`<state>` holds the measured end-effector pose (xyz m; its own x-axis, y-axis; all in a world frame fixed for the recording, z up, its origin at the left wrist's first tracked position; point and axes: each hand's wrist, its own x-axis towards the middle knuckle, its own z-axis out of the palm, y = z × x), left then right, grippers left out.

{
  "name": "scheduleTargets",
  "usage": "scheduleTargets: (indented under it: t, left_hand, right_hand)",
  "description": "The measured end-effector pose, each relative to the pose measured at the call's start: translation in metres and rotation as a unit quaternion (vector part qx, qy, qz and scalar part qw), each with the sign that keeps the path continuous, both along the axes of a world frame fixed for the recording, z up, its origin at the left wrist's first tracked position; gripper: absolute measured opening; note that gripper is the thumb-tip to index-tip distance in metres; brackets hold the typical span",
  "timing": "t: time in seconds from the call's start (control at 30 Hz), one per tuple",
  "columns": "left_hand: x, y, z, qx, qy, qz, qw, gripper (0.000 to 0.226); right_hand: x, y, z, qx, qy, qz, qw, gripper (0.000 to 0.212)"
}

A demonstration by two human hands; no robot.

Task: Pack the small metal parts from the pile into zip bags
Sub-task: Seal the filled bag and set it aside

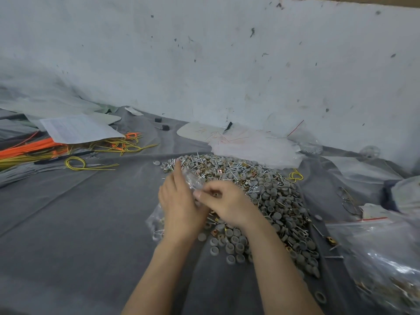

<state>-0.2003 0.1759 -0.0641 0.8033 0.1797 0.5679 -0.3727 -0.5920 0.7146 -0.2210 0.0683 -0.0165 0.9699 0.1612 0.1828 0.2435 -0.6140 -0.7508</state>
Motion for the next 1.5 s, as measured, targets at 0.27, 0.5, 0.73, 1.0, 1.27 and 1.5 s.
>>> scheduleTargets:
  t: [0.27,0.5,0.73,1.0,1.27,1.5]
  left_hand:
    - [-0.008,0.025,0.044,-0.212,0.016,-0.231,0.95,0.037]
    - [-0.012,-0.002,0.077,-0.137,0.023,-0.303,0.943,0.011]
    - [-0.033,-0.042,0.095,0.038,-0.013,-0.343,0.938,0.017]
    - [-0.044,-0.06,0.107,0.161,-0.026,-0.356,0.92,0.014]
    - [-0.037,-0.056,0.118,0.21,-0.026,-0.356,0.91,0.017]
    - [-0.037,-0.087,0.127,0.147,-0.008,-0.32,0.936,0.02]
  right_hand:
    - [-0.015,-0.022,0.047,0.094,-0.134,-0.039,0.986,0.021]
    - [-0.044,-0.065,0.057,0.185,-0.173,-0.118,0.96,0.023]
    - [-0.073,-0.091,0.053,-0.043,-0.229,-0.196,0.952,0.019]
    - [-0.09,-0.094,0.063,-0.108,-0.168,-0.167,0.966,0.008]
    - [-0.095,-0.13,0.051,-0.059,-0.113,-0.246,0.961,0.005]
    - [-0.109,-0.176,0.003,0.188,-0.12,-0.469,0.855,0.013]
